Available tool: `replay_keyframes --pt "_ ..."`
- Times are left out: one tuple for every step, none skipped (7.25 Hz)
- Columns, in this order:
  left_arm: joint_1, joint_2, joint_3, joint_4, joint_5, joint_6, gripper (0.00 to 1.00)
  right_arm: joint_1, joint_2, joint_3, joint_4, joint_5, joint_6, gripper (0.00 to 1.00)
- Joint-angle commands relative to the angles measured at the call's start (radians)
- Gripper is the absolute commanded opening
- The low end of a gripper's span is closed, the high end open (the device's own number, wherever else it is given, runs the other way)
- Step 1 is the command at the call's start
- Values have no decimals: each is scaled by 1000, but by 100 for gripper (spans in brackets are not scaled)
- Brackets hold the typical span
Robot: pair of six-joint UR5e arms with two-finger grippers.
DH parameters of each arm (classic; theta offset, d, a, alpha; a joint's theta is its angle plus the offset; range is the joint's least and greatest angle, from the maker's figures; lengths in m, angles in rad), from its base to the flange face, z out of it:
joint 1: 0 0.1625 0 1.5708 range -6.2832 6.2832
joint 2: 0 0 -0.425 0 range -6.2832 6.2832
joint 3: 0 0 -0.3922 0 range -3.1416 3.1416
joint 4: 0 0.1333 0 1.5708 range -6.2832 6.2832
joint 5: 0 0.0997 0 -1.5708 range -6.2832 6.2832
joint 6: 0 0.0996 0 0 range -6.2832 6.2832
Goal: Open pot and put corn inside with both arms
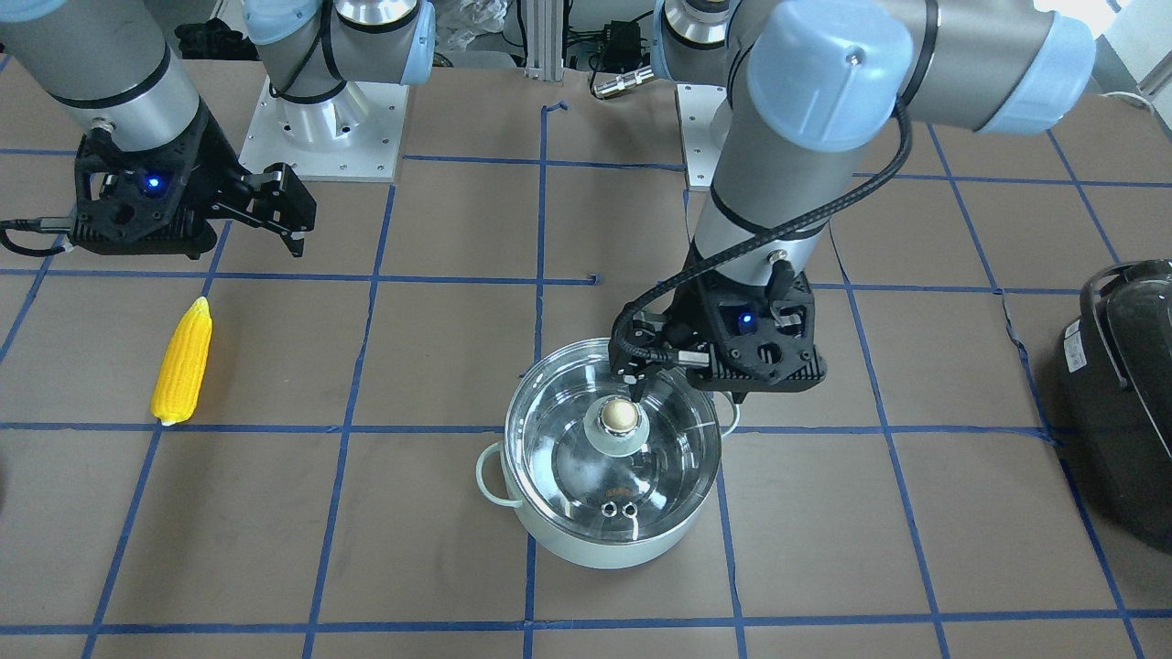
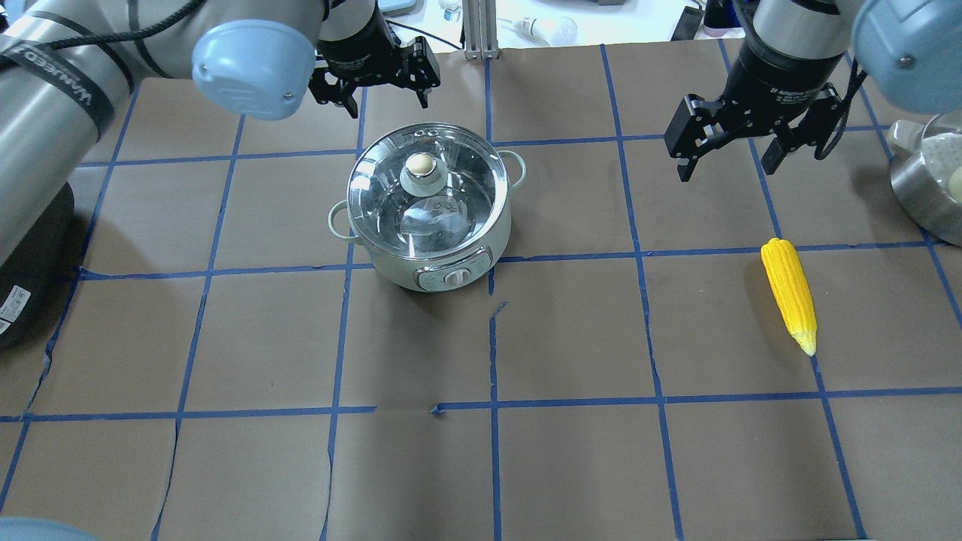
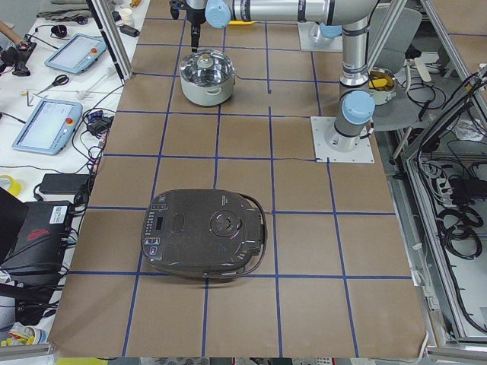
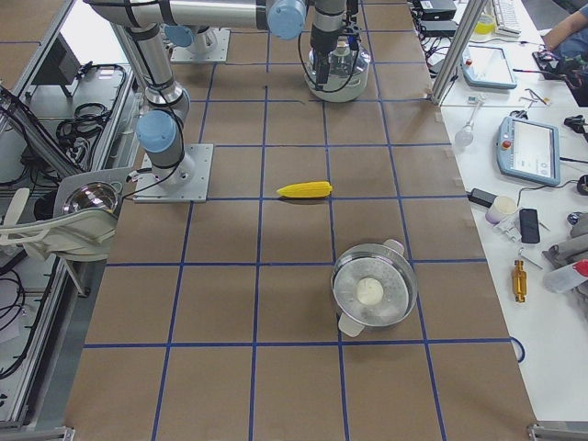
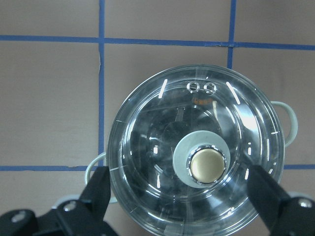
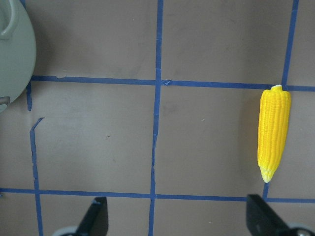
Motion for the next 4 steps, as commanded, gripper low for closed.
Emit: replay_keyframes --pt "-10 -41 -24 35 -1 -15 94 1 -1 1 -2 1 -1 100" --pt "-19 -45 -69 48 -1 -24 94 -1 -1 1 -5 -1 -1 100" --pt "-37 -44 -105 118 1 -21 95 1 -2 1 -5 -1 -1 100" --pt "-39 -47 -118 153 -2 -24 95 1 -3 2 -3 -1 -1 100"
